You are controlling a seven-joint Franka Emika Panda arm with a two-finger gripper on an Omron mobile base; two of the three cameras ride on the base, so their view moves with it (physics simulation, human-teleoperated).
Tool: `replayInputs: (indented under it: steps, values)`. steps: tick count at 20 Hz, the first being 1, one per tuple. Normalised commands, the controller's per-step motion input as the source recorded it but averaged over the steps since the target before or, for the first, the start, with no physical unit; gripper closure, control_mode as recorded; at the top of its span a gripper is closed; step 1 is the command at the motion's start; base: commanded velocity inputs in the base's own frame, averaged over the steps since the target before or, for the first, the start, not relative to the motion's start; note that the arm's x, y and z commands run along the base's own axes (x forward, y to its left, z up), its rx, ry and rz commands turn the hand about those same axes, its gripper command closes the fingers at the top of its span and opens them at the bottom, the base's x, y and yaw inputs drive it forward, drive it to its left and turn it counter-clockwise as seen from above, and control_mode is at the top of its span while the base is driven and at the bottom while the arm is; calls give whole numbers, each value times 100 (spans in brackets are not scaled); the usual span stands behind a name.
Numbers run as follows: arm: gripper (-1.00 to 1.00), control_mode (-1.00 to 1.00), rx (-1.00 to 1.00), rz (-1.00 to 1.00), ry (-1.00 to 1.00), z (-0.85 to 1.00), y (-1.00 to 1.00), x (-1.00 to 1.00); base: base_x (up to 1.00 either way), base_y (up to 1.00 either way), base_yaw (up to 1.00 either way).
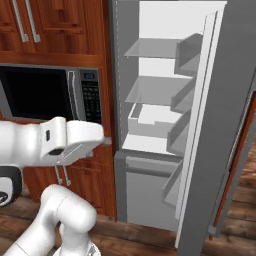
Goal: Take the cupcakes from the fridge and place them on the empty tray on the dining counter.
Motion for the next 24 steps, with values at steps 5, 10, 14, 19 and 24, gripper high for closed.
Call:
replayInputs:
  steps: [5,10,14,19,24]
  values:
    - [-100,-100,-14,-17,32,0,73,73,0,0,0]
    - [-100,-100,-5,-10,25,-22,-19,73,0,0,0]
    - [-100,-100,0,-1,6,-18,-74,49,0,0,0]
    - [-100,-100,0,0,3,-19,-88,40,0,0,0]
    - [-100,-100,0,0,16,-19,-41,65,0,0,0]
